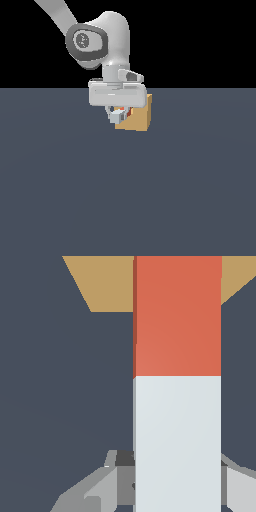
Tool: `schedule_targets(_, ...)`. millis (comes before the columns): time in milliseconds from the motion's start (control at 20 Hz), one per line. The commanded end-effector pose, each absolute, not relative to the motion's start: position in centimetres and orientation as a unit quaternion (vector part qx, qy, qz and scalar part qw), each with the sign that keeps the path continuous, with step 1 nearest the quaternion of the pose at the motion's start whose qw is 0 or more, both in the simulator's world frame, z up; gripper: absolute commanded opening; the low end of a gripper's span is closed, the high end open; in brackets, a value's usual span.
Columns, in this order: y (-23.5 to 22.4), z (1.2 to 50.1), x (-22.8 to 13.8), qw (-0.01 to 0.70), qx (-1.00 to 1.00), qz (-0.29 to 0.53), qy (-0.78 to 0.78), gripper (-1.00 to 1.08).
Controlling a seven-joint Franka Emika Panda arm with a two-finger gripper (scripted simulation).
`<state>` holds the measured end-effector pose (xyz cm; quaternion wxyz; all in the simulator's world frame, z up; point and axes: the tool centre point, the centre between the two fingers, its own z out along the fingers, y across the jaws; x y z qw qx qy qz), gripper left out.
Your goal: Insert the peg into the horizontal hole in a box.
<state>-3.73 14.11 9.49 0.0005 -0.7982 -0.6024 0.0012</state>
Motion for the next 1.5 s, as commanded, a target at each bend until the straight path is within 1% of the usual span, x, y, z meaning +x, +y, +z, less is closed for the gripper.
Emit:
schedule_targets(0, 14.1, 9.7, -3.5, 0.0, -0.798, -0.001, -0.603, -1.0)
schedule_targets(450, 14.7, 9.6, -3.4, 0.0, -0.798, 0.0, -0.603, -1.0)
schedule_targets(1050, 21.0, 9.7, -1.6, 0.0, -0.798, -0.001, -0.602, -1.0)
schedule_targets(1450, 22.5, 9.7, -1.1, 0.0, -0.798, -0.001, -0.603, -1.0)
